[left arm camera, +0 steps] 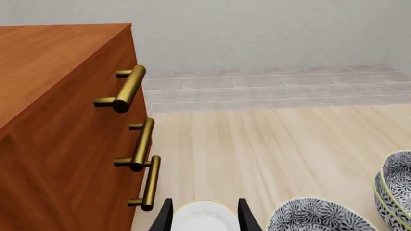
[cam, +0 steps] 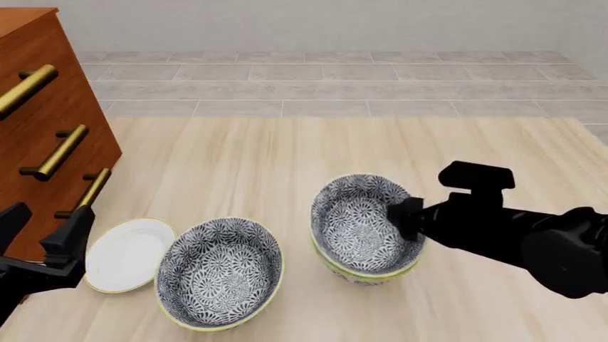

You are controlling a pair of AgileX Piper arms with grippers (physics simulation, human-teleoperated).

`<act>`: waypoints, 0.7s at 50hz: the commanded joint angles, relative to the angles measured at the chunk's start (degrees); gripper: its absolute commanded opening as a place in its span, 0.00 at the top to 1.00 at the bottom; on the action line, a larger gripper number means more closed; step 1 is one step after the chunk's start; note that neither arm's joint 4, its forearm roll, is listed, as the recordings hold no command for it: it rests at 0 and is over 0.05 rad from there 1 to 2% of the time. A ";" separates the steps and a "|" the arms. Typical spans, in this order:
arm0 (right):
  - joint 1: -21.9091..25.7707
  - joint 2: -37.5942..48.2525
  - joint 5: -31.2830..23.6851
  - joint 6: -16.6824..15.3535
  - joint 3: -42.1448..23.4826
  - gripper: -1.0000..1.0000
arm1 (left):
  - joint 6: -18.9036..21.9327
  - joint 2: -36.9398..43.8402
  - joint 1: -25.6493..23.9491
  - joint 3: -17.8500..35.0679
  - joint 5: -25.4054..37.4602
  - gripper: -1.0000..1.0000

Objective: Stack the bowl at the front on the bowl in the middle.

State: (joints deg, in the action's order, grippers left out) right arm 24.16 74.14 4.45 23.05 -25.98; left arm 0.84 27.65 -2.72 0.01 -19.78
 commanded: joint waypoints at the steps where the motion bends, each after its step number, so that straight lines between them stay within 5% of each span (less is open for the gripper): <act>1: 0.21 -0.41 0.03 0.03 -0.11 0.00 | 0.02 -0.45 -0.12 0.00 0.36 0.00; 17: 0.12 -1.51 -0.66 -0.46 -0.17 0.00 | 0.07 -1.26 -0.25 0.00 1.05 0.00; 35: -1.77 -13.50 -11.41 -4.16 -3.89 0.00 | 0.10 -0.69 -0.24 0.00 0.62 0.00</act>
State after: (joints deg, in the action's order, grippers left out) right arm 23.17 66.03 -2.27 20.38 -28.25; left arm 0.95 26.72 -2.95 0.01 -18.98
